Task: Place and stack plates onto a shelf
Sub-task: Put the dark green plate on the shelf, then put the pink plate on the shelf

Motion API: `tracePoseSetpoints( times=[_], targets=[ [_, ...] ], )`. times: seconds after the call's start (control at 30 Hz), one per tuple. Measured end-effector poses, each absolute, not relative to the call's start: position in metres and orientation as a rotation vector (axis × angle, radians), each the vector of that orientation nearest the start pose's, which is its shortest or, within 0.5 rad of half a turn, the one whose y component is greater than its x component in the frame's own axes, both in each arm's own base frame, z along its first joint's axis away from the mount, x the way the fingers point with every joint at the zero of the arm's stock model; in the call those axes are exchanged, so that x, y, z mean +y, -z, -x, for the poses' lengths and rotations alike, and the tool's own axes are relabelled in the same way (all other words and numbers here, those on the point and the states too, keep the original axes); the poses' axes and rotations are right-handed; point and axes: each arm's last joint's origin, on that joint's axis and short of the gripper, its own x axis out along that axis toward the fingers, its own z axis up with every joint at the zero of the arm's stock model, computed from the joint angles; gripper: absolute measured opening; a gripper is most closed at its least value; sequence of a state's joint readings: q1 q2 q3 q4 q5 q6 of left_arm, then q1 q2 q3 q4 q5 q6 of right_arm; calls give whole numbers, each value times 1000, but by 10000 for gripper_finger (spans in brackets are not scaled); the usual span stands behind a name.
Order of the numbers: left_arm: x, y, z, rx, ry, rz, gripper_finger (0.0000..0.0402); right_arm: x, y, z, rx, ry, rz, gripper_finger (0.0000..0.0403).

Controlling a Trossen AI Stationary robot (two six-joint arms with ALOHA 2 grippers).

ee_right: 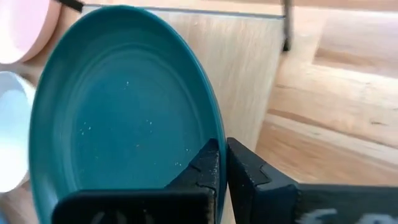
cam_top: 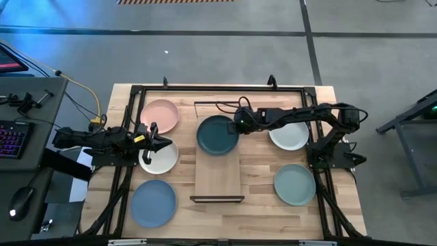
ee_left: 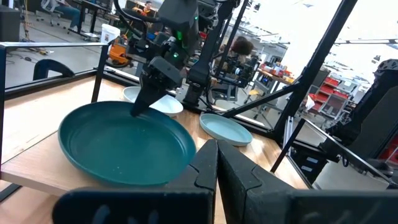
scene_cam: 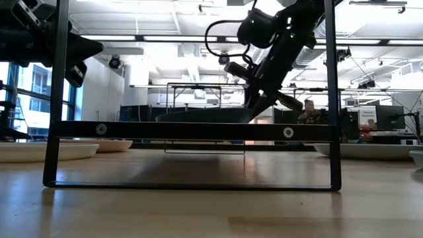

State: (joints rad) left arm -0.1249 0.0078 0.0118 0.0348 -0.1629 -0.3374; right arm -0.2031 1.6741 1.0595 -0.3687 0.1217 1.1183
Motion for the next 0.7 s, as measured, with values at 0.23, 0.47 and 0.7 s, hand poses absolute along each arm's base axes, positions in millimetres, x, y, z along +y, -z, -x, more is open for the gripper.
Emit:
tracePoseSetpoints(
  times=[0.23, 0.47, 0.7],
  targets=[
    [-7, -170, -97, -44, -31, 343, 0, -72, -193, -327, 710, 839, -1045, 53],
    [-7, -170, -97, -44, -31, 343, 0, -73, -193, -327, 719, 830, -1024, 117],
    [-7, -170, -97, -45, -31, 343, 0, -84, -206, -307, 775, 879, -944, 133]
  ],
)
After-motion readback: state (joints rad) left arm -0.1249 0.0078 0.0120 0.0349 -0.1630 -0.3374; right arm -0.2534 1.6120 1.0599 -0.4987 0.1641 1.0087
